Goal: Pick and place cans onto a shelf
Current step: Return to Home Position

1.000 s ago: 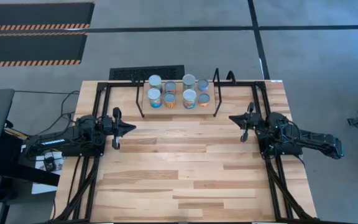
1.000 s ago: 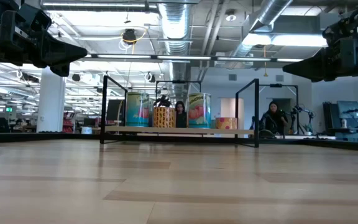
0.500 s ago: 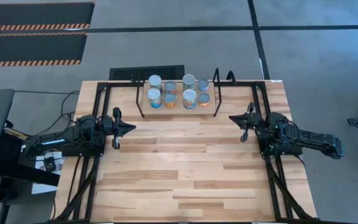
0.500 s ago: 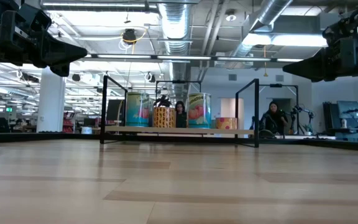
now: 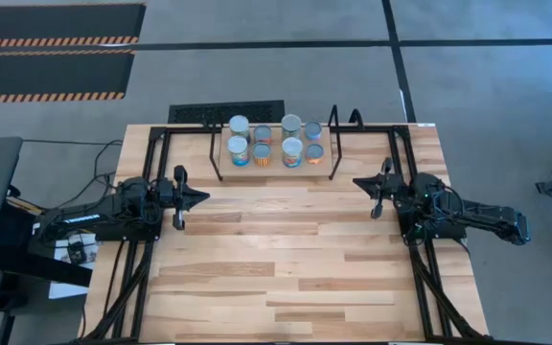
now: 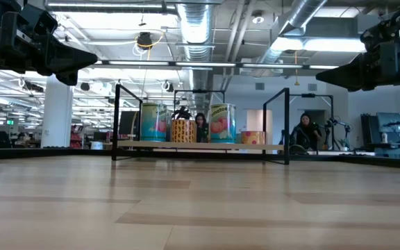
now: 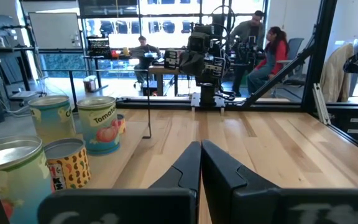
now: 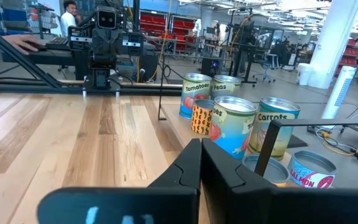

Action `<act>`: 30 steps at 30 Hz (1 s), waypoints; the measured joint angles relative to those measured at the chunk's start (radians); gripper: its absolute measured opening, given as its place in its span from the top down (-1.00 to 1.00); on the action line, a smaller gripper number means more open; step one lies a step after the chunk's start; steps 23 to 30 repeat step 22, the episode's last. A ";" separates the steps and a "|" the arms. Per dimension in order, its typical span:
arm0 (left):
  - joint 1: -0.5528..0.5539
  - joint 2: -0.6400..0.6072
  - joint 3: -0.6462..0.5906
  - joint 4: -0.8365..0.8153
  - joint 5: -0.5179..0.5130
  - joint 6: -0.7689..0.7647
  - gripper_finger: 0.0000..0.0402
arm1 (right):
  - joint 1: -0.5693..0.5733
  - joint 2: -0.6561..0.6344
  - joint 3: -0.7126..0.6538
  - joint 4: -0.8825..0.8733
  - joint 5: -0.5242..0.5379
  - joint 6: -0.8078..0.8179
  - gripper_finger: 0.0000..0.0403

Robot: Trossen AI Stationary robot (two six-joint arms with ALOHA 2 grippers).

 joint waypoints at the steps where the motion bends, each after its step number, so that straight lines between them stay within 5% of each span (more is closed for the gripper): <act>1: 0.000 0.000 0.000 0.000 0.000 0.000 0.99 | 0.000 0.000 0.000 0.000 0.000 0.000 0.84; 30: 0.000 0.000 0.000 0.000 0.000 0.000 0.99 | 0.000 0.000 0.000 0.000 0.000 0.000 0.86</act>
